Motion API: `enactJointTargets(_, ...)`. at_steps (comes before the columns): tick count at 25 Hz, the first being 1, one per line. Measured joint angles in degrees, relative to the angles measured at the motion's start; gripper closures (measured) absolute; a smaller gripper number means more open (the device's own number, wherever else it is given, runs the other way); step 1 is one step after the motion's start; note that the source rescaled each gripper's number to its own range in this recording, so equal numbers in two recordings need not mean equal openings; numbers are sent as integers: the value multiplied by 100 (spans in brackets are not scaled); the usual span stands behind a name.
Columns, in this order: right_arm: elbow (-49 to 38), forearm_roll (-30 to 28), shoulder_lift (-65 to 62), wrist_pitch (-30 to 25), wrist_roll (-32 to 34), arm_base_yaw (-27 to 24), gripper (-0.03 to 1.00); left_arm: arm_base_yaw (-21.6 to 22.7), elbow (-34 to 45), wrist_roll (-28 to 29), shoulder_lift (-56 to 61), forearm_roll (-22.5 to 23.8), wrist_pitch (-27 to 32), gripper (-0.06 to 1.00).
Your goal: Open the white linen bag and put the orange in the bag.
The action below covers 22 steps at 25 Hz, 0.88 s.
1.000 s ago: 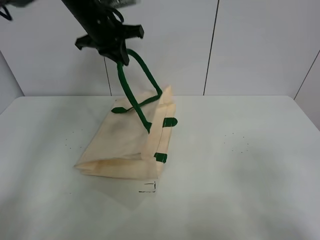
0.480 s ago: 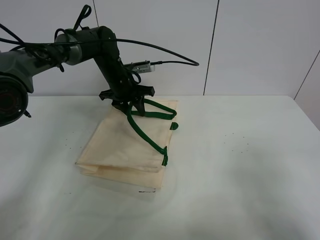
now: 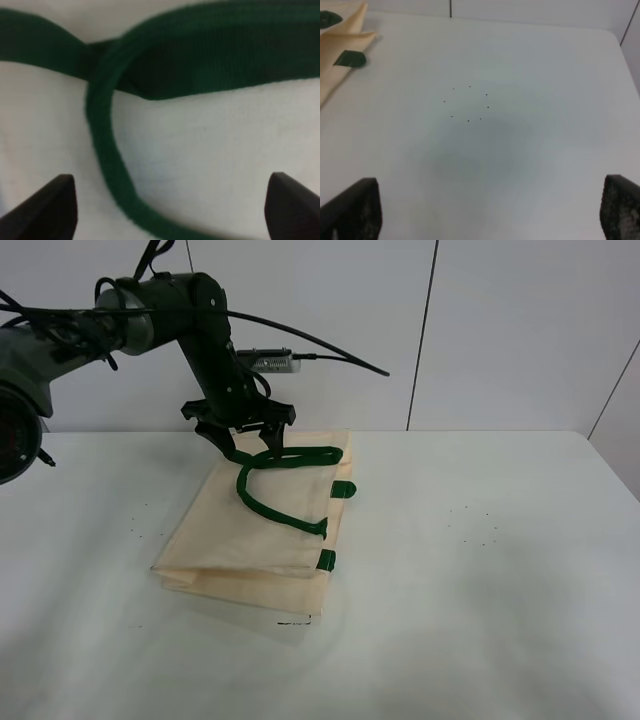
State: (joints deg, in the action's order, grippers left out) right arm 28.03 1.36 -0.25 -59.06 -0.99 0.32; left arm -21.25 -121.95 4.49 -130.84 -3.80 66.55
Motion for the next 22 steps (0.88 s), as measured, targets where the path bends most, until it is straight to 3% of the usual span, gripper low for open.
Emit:
enactJointTargets(8,0,0,0,0,4,0,-3,96,-320,2,302,583,113,2)
enactJointTargets(18,0,0,0,0,4,0,-3,1389,-283,-58,302,672,113,2)
enactJointTargets(22,0,0,0,0,4,0,-3,1694,25,-62,306,683,113,2)
